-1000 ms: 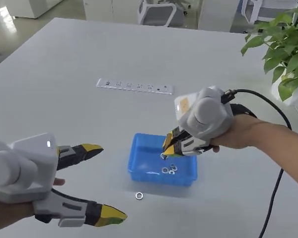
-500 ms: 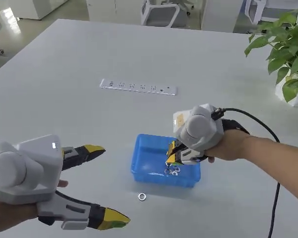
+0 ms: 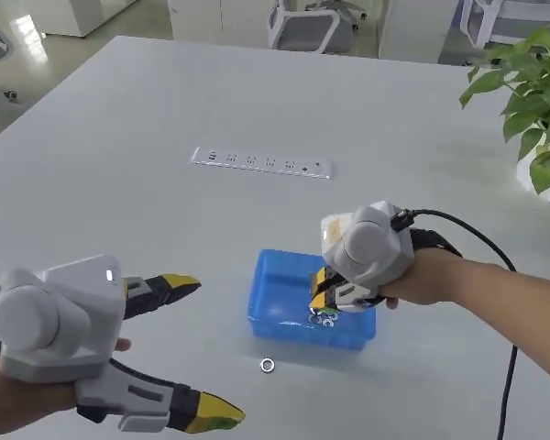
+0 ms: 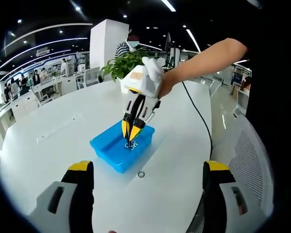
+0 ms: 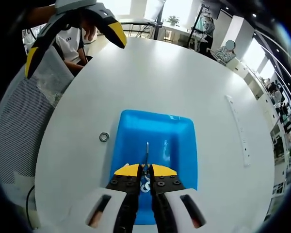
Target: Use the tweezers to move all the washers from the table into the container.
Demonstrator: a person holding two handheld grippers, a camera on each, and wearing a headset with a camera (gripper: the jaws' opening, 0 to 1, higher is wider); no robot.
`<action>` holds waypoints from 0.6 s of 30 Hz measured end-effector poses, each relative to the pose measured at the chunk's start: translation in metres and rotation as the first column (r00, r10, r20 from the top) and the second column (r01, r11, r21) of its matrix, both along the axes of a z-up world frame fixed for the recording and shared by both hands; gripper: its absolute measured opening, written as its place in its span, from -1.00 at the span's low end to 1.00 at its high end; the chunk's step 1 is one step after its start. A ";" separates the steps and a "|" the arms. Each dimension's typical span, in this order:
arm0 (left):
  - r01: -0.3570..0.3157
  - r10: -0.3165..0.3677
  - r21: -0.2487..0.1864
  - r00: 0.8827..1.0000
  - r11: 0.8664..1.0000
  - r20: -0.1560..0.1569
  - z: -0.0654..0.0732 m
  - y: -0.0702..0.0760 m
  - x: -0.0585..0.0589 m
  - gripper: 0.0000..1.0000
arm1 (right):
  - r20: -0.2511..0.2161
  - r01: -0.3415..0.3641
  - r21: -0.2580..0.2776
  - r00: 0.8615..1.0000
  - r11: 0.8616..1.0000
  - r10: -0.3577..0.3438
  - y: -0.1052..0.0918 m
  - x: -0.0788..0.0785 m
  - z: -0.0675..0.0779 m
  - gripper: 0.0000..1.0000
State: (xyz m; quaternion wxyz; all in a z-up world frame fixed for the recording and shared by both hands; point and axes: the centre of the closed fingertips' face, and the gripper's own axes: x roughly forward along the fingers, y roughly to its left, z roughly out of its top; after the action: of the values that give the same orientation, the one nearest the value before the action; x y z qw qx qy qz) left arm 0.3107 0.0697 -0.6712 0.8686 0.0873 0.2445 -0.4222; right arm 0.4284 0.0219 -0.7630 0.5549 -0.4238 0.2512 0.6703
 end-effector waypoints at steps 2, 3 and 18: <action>0.000 0.000 0.002 1.000 1.000 -0.001 0.000 0.001 0.000 0.97 | 0.004 -0.004 -0.001 1.000 1.000 0.004 0.000 -0.001 0.000 -0.84; 0.000 0.000 0.002 1.000 1.000 -0.002 0.000 0.001 -0.001 0.97 | 0.005 -0.005 -0.001 1.000 1.000 0.005 0.000 0.000 0.000 -0.84; -0.005 0.005 -0.001 1.000 1.000 0.005 0.004 0.002 0.000 0.97 | 0.029 0.001 0.041 1.000 0.999 -0.002 -0.003 0.001 0.020 -0.85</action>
State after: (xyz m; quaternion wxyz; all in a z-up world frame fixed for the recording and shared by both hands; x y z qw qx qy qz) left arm 0.3110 0.0719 -0.6670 0.8703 0.0874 0.2422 -0.4198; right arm 0.4295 0.0193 -0.7429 0.5676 -0.4220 0.2295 0.6687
